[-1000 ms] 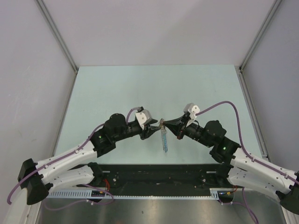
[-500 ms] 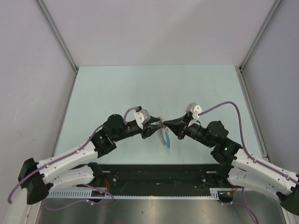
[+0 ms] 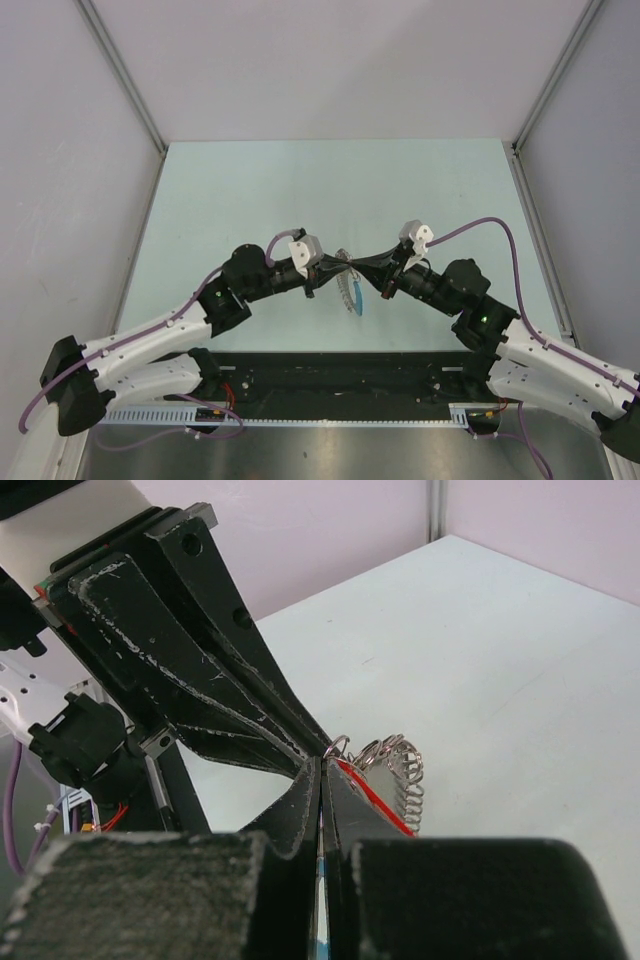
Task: Remove the keys from the keyring
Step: Remove the key from the keyring.
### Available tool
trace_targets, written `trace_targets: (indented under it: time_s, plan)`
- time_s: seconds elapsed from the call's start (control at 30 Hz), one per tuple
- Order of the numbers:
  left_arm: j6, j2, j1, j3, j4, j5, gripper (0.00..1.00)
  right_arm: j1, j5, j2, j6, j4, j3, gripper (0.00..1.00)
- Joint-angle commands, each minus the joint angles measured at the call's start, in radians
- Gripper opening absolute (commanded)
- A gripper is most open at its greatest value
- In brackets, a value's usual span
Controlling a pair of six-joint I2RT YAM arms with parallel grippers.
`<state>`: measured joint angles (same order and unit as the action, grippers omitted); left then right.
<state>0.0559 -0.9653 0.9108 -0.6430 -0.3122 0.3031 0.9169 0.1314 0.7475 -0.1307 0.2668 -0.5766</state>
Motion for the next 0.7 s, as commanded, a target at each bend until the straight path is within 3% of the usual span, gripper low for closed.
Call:
trace_targets:
  time_s: [0.0, 0.3, 0.5, 0.67]
  plan:
    - [0.018, -0.004, 0.005, -0.001, -0.045, 0.039, 0.00, -0.004, 0.027, -0.020, -0.009, 0.075, -0.049, 0.00]
    - [0.015, 0.030, 0.005, 0.011, -0.036, 0.037, 0.00, -0.087, 0.089, -0.034, 0.025, 0.003, -0.048, 0.00]
    - [0.004, 0.040, 0.005, -0.007, 0.016, 0.021, 0.01, -0.194, 0.217, -0.053, 0.039, -0.028, -0.048, 0.00]
    - [-0.016, 0.042, 0.005, -0.007, 0.001, -0.038, 0.00, -0.205, 0.333, -0.045, 0.060, -0.021, -0.048, 0.00]
